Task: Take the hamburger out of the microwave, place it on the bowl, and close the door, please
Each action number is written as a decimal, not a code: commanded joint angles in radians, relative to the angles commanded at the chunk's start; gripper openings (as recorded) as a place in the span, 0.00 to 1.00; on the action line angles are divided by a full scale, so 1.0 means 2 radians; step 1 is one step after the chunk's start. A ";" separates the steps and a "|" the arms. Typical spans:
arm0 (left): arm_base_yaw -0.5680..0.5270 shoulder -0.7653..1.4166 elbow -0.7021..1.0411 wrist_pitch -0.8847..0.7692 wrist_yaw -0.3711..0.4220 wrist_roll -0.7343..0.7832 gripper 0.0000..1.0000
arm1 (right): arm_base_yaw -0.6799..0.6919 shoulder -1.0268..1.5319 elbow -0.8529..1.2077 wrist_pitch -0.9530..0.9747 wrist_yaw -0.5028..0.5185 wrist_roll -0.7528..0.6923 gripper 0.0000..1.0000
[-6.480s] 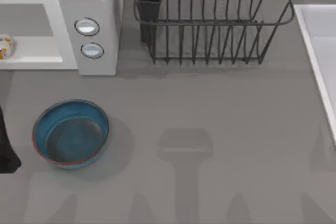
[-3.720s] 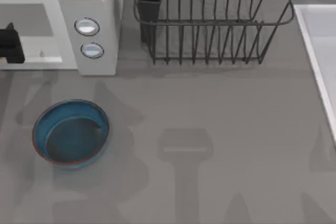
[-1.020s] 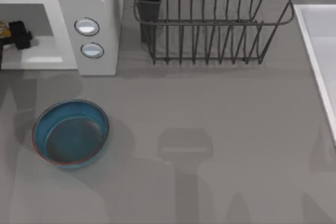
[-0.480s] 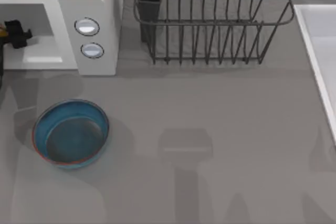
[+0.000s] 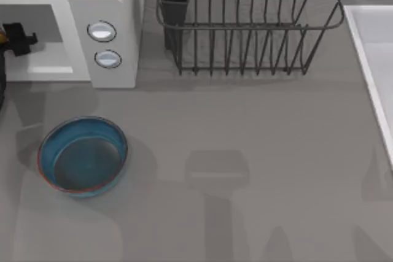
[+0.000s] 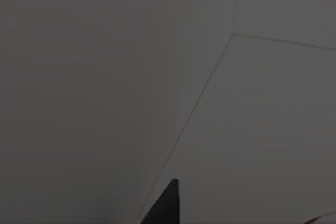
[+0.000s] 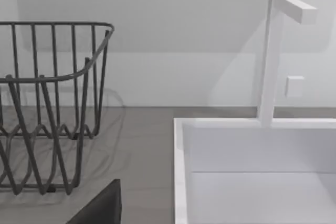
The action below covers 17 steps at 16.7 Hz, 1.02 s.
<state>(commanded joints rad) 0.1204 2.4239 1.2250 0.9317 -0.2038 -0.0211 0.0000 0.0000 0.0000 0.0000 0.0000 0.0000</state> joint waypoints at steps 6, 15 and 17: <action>0.018 -0.035 -0.113 0.084 0.017 0.005 0.00 | 0.000 0.000 0.000 0.000 0.000 0.000 1.00; 0.060 -0.121 -0.410 0.282 0.056 0.017 0.00 | 0.000 0.000 0.000 0.000 0.000 0.000 1.00; 0.064 -0.130 -0.431 0.302 0.060 0.018 0.00 | 0.000 0.000 0.000 0.000 0.000 0.000 1.00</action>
<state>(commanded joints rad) 0.2494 2.1645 0.3626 1.5361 -0.0830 0.0150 0.0000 0.0000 0.0000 0.0000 0.0000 0.0000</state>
